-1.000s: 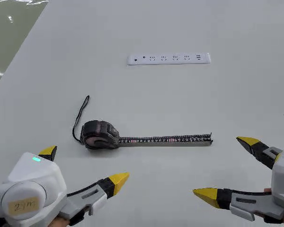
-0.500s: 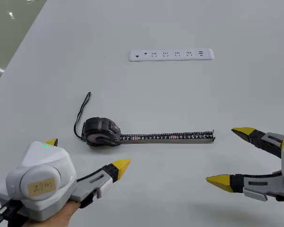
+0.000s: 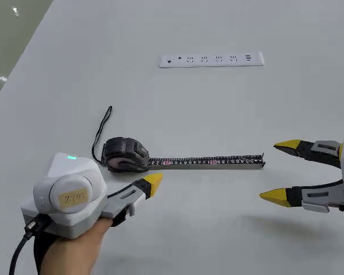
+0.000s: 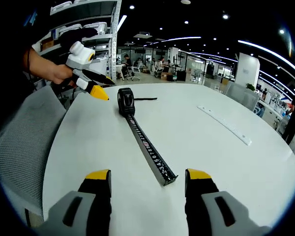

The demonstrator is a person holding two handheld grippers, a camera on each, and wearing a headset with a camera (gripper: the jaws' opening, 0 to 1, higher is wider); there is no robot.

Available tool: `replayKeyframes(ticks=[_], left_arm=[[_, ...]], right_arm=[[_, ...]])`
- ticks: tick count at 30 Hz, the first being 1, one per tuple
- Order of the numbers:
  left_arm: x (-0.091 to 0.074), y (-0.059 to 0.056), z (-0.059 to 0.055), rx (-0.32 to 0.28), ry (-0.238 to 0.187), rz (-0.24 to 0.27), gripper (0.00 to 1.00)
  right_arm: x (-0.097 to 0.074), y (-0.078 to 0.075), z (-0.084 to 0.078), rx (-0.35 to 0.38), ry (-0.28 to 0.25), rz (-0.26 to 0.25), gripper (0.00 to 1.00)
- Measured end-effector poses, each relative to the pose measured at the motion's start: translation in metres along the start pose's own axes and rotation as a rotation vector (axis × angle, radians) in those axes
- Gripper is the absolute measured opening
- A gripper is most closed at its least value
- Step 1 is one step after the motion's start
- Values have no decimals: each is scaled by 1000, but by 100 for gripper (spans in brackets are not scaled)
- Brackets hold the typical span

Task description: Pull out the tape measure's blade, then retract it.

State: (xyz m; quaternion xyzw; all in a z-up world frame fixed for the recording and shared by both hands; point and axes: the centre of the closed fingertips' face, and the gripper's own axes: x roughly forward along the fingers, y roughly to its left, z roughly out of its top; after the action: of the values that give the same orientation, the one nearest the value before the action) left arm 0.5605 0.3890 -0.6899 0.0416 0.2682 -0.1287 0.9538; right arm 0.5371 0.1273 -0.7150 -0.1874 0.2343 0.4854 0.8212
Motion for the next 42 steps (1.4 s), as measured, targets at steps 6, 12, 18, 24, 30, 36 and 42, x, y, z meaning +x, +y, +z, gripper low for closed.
replayKeyframes(ticks=[6, 12, 18, 24, 30, 36, 42], left_arm=[[11, 0, 1, -15, -5, 14, 88], [22, -2, 3, -28, -2, 20, 88], [34, 1, 3, -30, 9, 34, 87], [42, 5, 1, -33, 22, 48, 85], [49, 7, -2, -40, 29, 63, 83], [51, 8, -4, -38, 35, 68, 81], [57, 13, -10, -51, 56, 91, 78]], right_arm=[[8, -11, -10, -12, 20, 33, 55], [16, -17, -13, -21, 12, 77, 51], [24, -20, -20, -42, 25, 139, 44], [27, -24, -26, -69, 47, 177, 36], [33, -27, -29, -76, 51, 196, 28], [34, -27, -29, -74, 50, 198, 21], [38, -28, -32, -92, 52, 198, 15]])
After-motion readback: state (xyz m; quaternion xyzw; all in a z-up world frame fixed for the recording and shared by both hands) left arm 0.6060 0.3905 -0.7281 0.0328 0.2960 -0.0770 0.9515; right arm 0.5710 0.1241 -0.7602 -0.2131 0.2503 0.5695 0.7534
